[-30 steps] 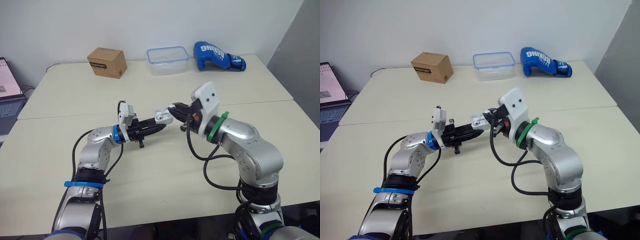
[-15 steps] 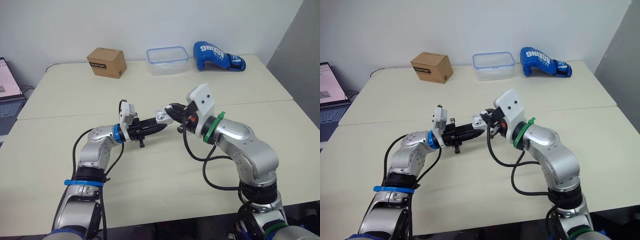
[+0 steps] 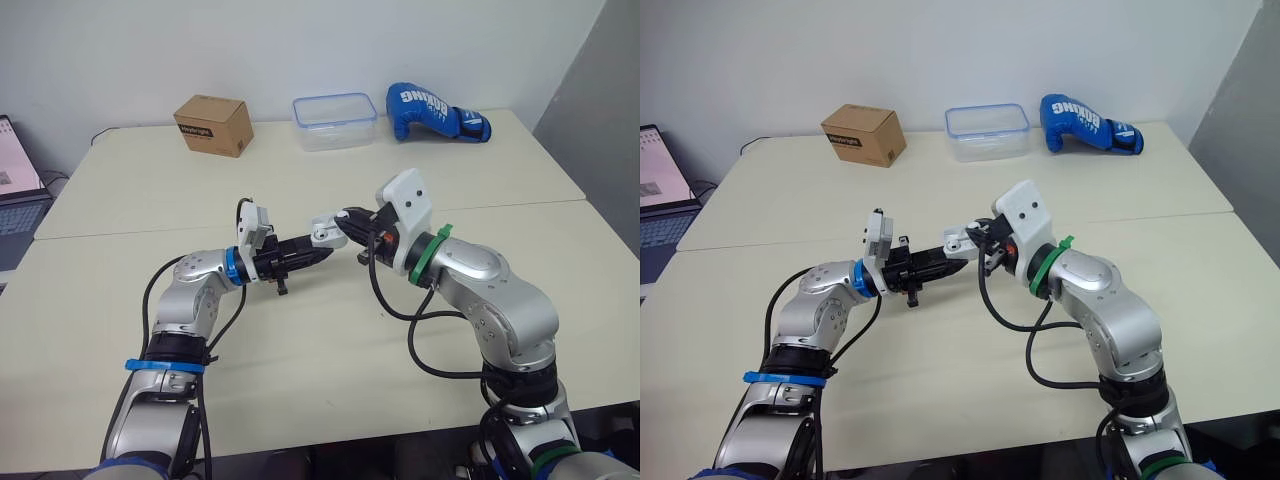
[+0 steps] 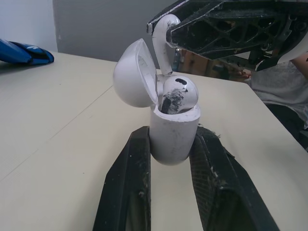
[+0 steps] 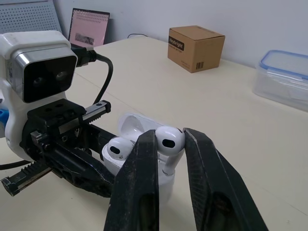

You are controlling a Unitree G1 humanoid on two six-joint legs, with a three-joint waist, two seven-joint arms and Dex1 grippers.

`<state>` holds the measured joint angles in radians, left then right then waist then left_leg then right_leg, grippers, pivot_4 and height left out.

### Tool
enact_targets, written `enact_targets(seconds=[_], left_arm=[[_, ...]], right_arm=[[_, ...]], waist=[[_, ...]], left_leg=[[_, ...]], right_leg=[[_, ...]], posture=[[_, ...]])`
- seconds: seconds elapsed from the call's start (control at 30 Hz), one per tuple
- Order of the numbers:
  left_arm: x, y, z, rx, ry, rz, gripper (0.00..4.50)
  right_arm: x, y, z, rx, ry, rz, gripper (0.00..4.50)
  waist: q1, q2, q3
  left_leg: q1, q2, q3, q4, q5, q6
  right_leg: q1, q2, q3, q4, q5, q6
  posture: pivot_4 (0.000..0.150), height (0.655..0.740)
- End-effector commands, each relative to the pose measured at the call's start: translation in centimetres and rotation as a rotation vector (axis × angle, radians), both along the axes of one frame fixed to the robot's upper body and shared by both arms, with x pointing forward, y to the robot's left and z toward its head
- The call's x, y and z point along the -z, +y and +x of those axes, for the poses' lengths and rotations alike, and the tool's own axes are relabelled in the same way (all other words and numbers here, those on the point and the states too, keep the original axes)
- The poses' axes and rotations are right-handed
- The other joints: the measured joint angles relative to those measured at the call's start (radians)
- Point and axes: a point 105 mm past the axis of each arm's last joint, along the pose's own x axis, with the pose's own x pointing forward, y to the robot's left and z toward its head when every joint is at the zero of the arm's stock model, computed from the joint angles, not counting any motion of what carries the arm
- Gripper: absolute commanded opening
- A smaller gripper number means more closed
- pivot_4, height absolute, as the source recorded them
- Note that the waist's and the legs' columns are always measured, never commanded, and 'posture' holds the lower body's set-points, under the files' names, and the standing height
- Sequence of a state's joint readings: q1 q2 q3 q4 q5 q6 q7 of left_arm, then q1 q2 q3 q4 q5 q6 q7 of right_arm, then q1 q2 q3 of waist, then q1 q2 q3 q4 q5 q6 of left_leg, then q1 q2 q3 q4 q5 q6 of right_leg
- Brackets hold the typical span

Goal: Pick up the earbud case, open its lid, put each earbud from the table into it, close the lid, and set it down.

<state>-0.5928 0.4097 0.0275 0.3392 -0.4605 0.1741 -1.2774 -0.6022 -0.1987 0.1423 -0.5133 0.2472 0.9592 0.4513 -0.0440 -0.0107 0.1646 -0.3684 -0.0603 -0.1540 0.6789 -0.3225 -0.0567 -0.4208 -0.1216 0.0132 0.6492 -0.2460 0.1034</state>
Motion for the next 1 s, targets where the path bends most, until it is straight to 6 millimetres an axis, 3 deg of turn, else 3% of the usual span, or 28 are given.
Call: enact_targets(seconds=[0.03,0.57,0.93,1.0], left_arm=[[-1.5,-0.1,-0.3,0.015,-0.062,-0.013,0.75],[-1.8,-0.1,-0.4,0.010,-0.068,-0.022,0.75],[-1.9,0.0,-0.4,0.007,-0.070,-0.021,0.75],[-1.9,0.0,-0.4,0.008,-0.069,-0.020,0.75]], right_arm=[[-0.7,0.3,-0.3,-0.020,-0.032,0.005,0.44],[-0.1,0.4,-0.1,-0.014,-0.053,-0.061,0.44],[-0.7,0.1,-0.1,-0.017,-0.098,-0.063,4.29],[-1.1,0.1,-0.3,-0.029,-0.103,-0.044,4.44]], waist=[[0.000,0.000,0.000],[0.000,0.000,0.000],[0.000,0.000,0.000],[0.000,0.000,0.000]], left_leg=[[0.000,0.000,0.000,0.000,0.000,0.000],[0.000,0.000,0.000,0.000,0.000,0.000],[0.000,0.000,0.000,0.000,0.000,0.000],[0.000,0.000,0.000,0.000,0.000,0.000]], right_leg=[[0.000,0.000,0.000,0.000,0.000,0.000],[0.000,0.000,0.000,0.000,0.000,0.000],[0.000,0.000,0.000,0.000,0.000,0.000],[0.000,0.000,0.000,0.000,0.000,0.000]], posture=[[0.150,0.7307],[0.150,0.7307],[0.150,0.7307],[0.150,0.7307]])
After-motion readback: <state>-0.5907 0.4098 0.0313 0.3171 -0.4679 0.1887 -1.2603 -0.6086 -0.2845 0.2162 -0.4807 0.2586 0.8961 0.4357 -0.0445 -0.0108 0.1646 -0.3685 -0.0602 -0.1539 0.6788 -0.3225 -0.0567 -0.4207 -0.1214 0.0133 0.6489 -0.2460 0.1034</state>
